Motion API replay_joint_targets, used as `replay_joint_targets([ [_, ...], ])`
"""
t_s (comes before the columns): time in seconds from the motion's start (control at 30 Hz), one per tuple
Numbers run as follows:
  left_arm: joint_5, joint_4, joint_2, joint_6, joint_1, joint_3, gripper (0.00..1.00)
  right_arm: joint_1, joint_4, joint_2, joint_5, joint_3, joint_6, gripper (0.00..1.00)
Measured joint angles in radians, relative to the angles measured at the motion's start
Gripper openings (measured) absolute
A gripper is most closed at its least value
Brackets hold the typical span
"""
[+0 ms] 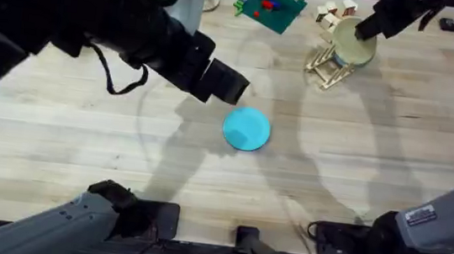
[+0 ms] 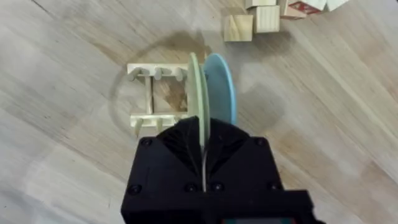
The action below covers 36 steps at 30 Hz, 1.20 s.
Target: Pick up the plates from the table one by one and place each into a slot on the dish rack.
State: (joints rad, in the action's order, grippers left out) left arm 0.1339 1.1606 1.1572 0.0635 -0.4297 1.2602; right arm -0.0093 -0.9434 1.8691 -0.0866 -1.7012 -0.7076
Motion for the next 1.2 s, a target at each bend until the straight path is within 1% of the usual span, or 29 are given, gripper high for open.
replay_joint_targets([
  [0.43, 0.0, 0.0, 0.0, 0.0, 0.0, 0.0, 0.994, 0.0, 0.0, 0.001, -0.001, -0.001, 0.0, 0.038],
  [0.5, 0.0, 0.0, 0.0, 0.0, 0.0, 0.0, 0.994, 0.0, 0.0, 0.001, -0.001, -0.001, 0.0, 0.084],
  [0.63, 0.0, 0.0, 0.0, 0.0, 0.0, 0.0, 0.995, 0.0, 0.001, 0.001, -0.001, -0.001, -0.001, 0.132],
  [0.73, 0.0, 0.0, 0.0, 0.0, 0.0, 0.0, 0.994, 0.0, 0.0, 0.001, -0.003, -0.001, -0.001, 0.201],
  [0.87, 0.0, 0.0, 0.0, 0.0, 0.0, 0.0, 0.993, 0.0, 0.0, 0.001, -0.004, -0.001, 0.001, 0.21],
  [1.07, 0.0, 0.0, 0.0, 0.0, 0.0, 0.0, 0.994, 0.003, -0.001, -0.005, -0.004, -0.002, 0.03, 0.284],
  [1.2, 0.0, 0.0, 0.0, 0.0, 0.0, 0.0, 0.993, 0.013, -0.026, -0.067, -0.004, -0.002, 0.039, 0.34],
])
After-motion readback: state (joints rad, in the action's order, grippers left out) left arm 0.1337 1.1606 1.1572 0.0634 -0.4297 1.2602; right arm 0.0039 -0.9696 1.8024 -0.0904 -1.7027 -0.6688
